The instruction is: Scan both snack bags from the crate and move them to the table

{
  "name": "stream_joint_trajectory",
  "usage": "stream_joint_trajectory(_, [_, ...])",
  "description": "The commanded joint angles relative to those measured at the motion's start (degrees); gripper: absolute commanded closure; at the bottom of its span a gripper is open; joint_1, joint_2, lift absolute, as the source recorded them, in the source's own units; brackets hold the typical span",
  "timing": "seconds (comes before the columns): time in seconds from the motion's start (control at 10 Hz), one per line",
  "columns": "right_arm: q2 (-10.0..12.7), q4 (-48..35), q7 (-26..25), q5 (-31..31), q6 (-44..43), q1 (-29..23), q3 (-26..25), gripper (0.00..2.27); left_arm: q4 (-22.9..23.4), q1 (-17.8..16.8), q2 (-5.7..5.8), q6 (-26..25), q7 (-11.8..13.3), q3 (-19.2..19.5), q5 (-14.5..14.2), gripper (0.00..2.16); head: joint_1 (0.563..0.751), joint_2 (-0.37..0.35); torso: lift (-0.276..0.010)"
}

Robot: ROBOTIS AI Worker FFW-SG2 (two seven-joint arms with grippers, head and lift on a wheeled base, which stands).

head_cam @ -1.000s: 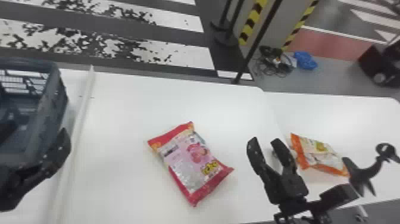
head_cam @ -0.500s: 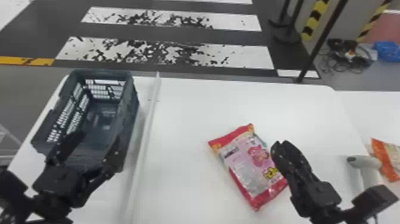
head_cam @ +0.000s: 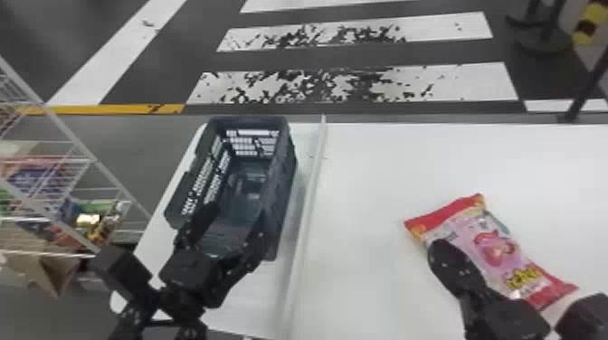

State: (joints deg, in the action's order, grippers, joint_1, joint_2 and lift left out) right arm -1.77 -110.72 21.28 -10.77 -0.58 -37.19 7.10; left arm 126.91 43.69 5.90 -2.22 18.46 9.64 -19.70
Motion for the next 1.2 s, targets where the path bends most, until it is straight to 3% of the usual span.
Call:
stream_joint_trajectory(0.0, [0.2,2.7,-1.3,3.0,1.1,3.6,2.7,2.23,-0.1,0.0,0.26,0.0,0.3,-0.1,-0.1,0.08,0.695,0.242,-0.087])
stream_joint_trajectory(0.2, [0.3,9.6,-3.5,4.9,5.1,11.1,4.4,2.23,-0.2,0.2,0.43,-0.2,0.4,0.1,-0.1,0.08,0.695,0.268,-0.087])
stream_joint_trajectory(0.4, [0.6,14.5,-5.6,5.5,6.0,15.4,6.2,2.23,-0.3,0.4,0.43,0.0,0.4,0.6,-0.2,0.08,0.695,0.284,-0.087])
stream_joint_trajectory(1.1, [0.9,23.4,-12.0,5.8,7.4,22.6,5.1,2.22,-3.6,-1.1,-0.01,1.2,1.7,0.6,-1.7,0.08,0.695,0.272,-0.087])
